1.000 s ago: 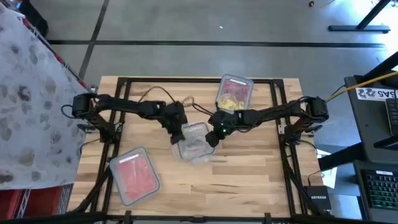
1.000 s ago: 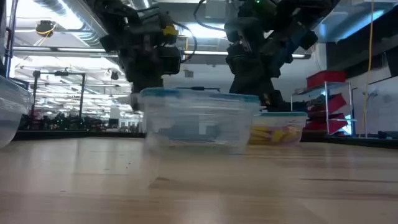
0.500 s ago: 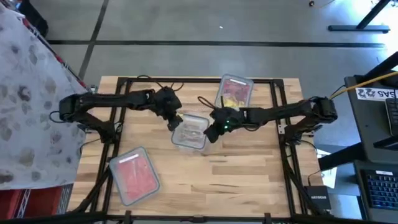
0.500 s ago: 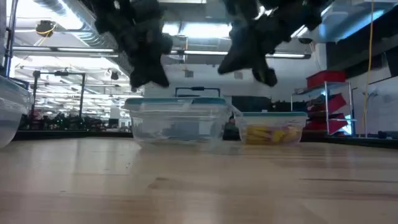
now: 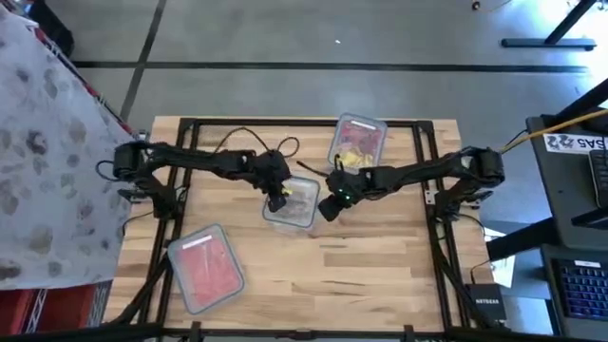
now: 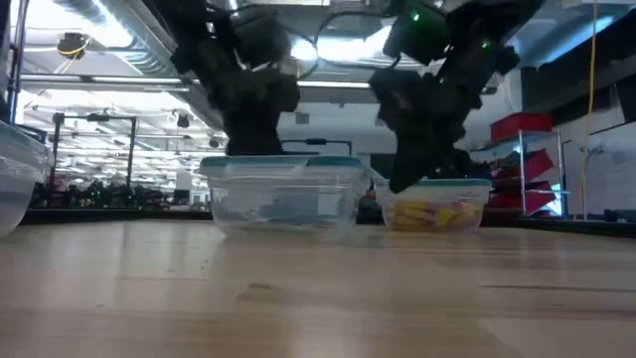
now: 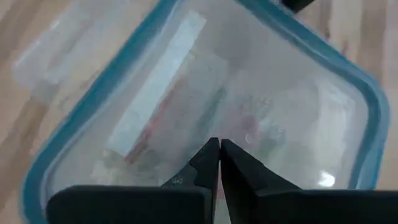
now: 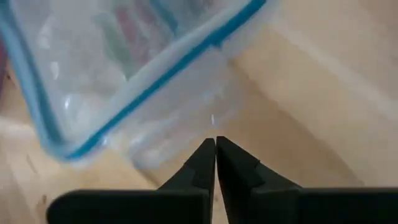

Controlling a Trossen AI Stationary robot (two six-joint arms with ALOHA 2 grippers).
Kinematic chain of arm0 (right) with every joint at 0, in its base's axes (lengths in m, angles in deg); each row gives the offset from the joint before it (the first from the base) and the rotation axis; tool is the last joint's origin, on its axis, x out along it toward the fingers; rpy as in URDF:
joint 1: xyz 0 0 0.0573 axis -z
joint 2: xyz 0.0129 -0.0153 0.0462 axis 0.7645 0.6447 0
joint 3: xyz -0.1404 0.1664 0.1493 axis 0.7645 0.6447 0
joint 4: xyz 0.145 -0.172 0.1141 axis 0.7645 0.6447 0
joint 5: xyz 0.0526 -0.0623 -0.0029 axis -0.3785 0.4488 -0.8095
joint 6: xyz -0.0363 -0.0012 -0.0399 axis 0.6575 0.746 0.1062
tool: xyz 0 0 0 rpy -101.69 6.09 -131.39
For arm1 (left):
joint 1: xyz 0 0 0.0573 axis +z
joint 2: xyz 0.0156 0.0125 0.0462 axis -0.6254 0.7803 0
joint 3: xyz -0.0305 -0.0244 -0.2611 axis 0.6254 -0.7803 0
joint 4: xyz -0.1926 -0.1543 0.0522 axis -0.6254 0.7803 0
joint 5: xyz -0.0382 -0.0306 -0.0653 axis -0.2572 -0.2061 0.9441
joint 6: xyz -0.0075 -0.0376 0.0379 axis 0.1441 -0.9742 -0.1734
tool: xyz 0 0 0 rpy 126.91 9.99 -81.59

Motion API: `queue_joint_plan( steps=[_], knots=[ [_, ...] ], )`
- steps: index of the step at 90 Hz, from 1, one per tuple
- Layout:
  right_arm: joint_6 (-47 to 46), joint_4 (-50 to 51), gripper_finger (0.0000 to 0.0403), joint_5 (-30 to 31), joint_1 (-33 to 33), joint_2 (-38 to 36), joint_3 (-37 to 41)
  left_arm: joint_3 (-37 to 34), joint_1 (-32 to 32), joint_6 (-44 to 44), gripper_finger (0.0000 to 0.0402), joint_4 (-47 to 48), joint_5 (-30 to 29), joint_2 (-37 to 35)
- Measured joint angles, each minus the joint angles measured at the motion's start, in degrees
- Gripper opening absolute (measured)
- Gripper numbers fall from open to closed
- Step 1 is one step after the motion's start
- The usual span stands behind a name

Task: Sort candy
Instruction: Close the square transparent bin

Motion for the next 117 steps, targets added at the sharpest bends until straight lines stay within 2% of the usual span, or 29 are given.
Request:
queue_joint_plan(
  steps=[14,31,52,69,87,99,117],
  knots=[
    [-2.04,-4.98,0.0001,-0.09,0.22,1.36,0.03,0.21,0.04,0.23,0.0000,-1.13,-0.14,4.10],
    [-3.13,-6.32,0.0001,1.67,0.10,2.27,0.05,0.20,-0.11,2.51,0.0000,-1.30,-0.67,4.74],
    [-3.88,-16.33,0.0000,4.44,0.54,6.73,0.00,-0.89,0.46,5.67,0.0000,-4.85,-6.53,5.69],
    [-4.94,-10.42,0.0000,8.30,0.00,1.95,-0.22,-0.97,1.87,3.17,0.0000,-5.88,-6.56,4.58],
    [-5.16,-7.61,0.0000,11.97,0.11,-6.56,-0.54,1.44,1.52,-0.13,0.0000,2.54,-7.35,-2.68],
    [-3.56,-5.61,0.0000,4.83,4.82,-6.01,-4.17,3.92,0.62,-0.37,0.0000,7.63,-6.30,-8.41],
    [2.18,5.21,0.0000,7.48,11.43,0.64,-10.81,2.84,-0.04,1.20,0.0000,12.57,-5.49,-6.75]
  ],
)
